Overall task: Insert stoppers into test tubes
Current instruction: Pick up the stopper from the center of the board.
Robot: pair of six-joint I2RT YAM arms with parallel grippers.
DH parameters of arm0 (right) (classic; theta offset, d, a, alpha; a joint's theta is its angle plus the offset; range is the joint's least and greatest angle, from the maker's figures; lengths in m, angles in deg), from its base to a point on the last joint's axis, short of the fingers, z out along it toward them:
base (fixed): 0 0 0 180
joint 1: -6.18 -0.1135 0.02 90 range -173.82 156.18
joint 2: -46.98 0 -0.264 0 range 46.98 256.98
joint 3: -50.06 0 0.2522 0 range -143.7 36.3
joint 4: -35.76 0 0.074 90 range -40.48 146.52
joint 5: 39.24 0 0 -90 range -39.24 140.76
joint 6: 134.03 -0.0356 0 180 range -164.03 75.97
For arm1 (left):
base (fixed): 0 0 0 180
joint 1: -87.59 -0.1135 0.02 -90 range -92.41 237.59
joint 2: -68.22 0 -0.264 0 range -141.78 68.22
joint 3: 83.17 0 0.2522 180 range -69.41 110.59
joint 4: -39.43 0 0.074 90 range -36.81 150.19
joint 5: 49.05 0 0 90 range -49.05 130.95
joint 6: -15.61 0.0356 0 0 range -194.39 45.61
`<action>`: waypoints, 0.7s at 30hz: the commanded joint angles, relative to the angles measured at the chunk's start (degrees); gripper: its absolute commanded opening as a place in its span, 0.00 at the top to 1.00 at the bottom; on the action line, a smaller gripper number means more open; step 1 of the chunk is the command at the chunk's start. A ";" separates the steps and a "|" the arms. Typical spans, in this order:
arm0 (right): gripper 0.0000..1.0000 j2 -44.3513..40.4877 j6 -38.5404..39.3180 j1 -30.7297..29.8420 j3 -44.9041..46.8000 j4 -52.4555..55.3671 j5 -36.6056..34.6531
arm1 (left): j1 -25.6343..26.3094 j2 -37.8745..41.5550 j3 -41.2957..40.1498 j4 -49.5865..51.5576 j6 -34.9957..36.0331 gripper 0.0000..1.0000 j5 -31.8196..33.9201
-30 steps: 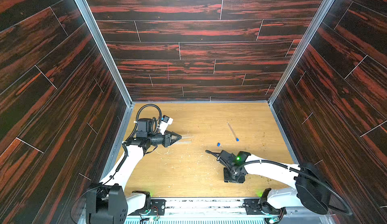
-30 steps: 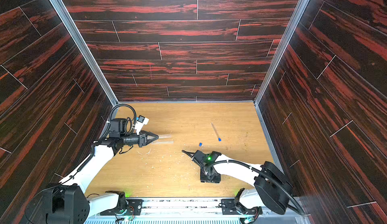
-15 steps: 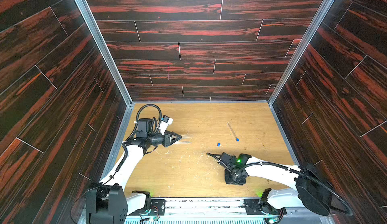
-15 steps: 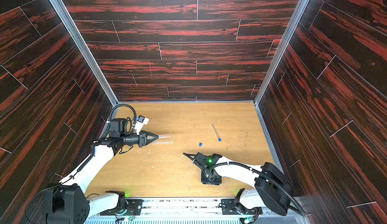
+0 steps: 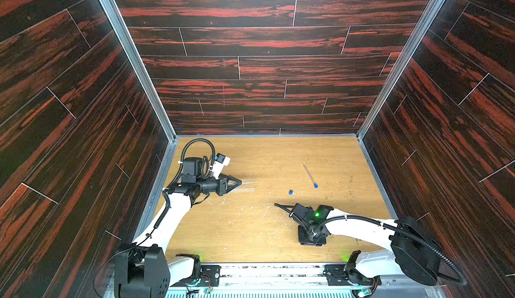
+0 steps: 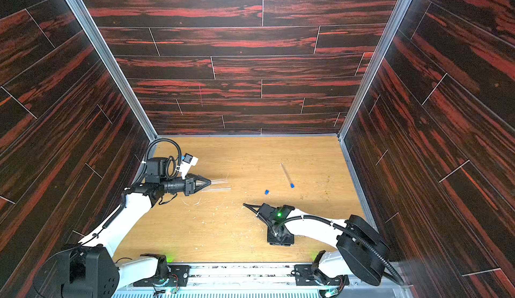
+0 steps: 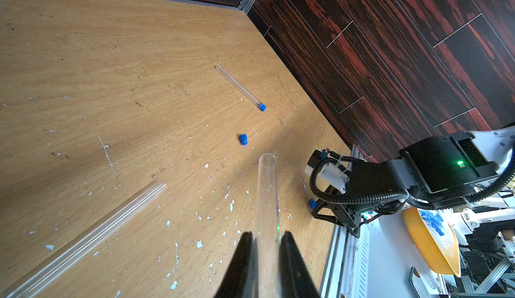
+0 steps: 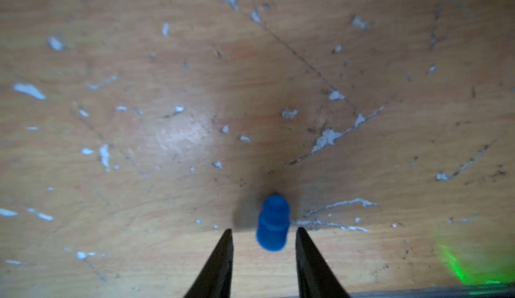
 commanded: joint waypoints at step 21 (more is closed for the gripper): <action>0.66 2.87 -0.11 0.49 -0.46 -0.92 -0.55 | -0.41 -0.08 0.01 -0.21 0.80 1.00 -0.30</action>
